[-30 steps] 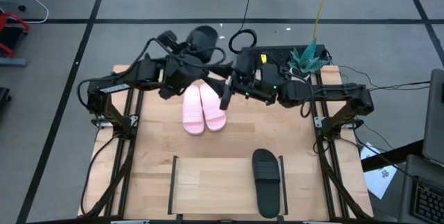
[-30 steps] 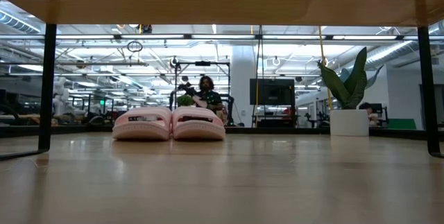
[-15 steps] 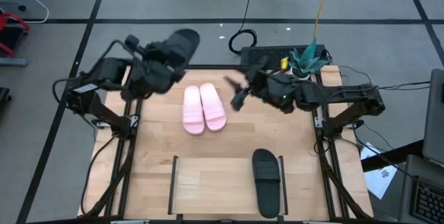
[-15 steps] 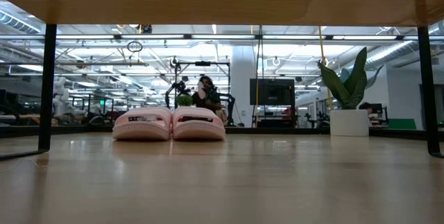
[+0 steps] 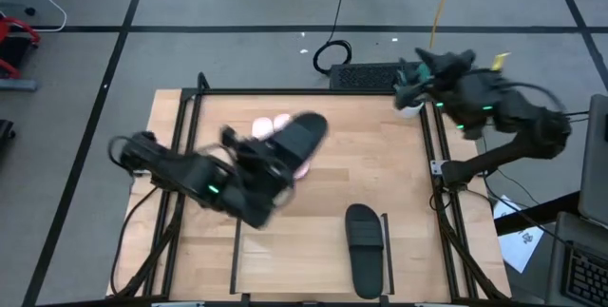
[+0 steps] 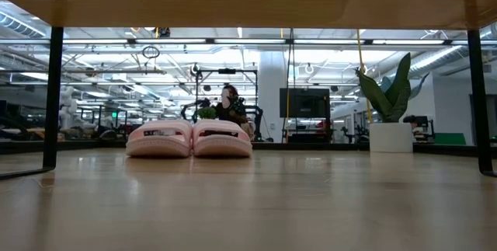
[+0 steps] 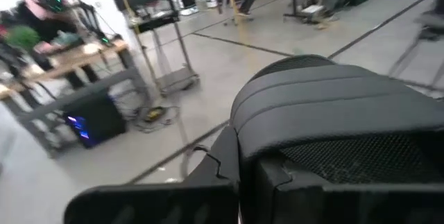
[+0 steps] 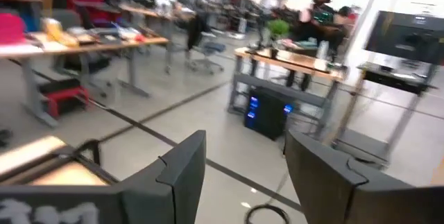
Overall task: Pick and place slides into the shelf
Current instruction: Put the black slipper on the shelf
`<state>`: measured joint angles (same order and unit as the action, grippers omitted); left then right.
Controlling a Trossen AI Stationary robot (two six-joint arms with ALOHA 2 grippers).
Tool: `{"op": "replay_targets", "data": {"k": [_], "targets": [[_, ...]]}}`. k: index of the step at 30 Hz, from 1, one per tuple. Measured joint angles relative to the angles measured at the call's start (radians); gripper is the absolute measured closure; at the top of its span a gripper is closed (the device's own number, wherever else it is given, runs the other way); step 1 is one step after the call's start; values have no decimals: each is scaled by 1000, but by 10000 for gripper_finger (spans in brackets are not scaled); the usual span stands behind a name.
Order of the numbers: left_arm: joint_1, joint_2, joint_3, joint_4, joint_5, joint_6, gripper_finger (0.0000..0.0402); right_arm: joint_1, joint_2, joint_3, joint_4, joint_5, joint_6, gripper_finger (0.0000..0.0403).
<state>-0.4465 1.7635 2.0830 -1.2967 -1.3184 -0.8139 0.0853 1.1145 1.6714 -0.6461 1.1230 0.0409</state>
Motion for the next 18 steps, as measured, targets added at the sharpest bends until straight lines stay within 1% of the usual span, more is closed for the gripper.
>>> {"op": "replay_targets", "data": {"k": [3, 6, 8, 12, 16, 18], "targets": [[-5, 79, 0, 175, 1, -4, 401, 0, -63, 0, -1, -21, -25, 218], [-9, 133, 3, 325, -17, 64, 401, 1, -113, 0, -2, -75, -30, 218], [-16, 158, 17, 333, -53, 70, 401, 1, -138, 0, -14, -127, -24, 218], [-36, 153, 37, 349, -49, -19, 401, 1, -164, 0, -61, -184, 32, 218], [-74, 153, 35, 316, -102, -8, 401, 1, -167, 0, -99, -187, 49, 218], [-90, 132, 32, 288, -119, -6, 401, 1, -166, 0, -99, -188, 57, 218]]}}
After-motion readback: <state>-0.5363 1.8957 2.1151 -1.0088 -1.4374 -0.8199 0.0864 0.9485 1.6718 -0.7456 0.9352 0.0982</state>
